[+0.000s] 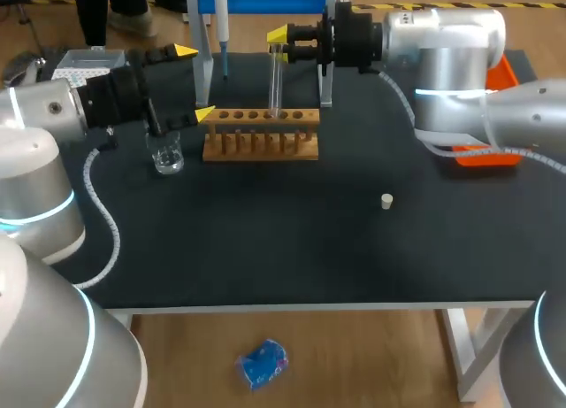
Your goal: Invert the test tube, pick up the pipette, mount the tip to pipette, aspirate from beaker and dispense into the tube, eject the tip, return the pipette, and cap with the stopper.
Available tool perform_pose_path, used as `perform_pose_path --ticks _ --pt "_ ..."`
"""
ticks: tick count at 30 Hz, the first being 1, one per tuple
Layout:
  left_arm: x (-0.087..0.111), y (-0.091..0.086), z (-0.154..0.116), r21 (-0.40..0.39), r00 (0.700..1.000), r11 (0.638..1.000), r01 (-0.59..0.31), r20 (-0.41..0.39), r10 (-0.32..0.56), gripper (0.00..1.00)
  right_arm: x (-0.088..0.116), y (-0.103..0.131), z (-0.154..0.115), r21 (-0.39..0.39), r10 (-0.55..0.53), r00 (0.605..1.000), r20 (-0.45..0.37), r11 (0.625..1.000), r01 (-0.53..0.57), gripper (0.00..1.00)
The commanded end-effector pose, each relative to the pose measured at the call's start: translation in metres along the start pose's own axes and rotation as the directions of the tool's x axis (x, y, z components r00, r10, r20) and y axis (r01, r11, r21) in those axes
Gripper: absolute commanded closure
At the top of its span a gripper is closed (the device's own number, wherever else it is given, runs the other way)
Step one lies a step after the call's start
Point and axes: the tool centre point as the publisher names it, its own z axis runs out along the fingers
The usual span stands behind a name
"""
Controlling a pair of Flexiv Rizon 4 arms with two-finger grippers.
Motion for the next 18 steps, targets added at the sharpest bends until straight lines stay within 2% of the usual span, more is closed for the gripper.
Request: perform_pose_path --ticks 1,3,17,18 --pt "0.0023 -0.0043 -0.0018 0.078 0.965 0.962 -0.263 -0.002 0.264 0.0 0.0006 0.0001 -0.0009 0.001 -0.001 1.0 0.003 1.0 0.001 1.0" --pt "0.0024 -0.0058 -0.0017 0.045 0.951 0.95 -0.31 -0.003 0.31 0.0 0.0006 0.0001 -0.0009 0.001 -0.001 1.0 0.003 1.0 0.001 1.0" --pt "0.0024 -0.0058 -0.0017 0.045 0.951 0.95 -0.31 -0.003 0.31 0.0 0.0006 0.0001 -0.0009 0.001 -0.001 1.0 0.003 1.0 0.001 1.0" --pt "0.0029 -0.0073 0.0004 0.062 0.944 0.942 -0.33 0.005 0.33 0.0 0.0006 0.0001 -0.0009 0.001 -0.001 1.0 0.003 1.0 0.001 1.0"
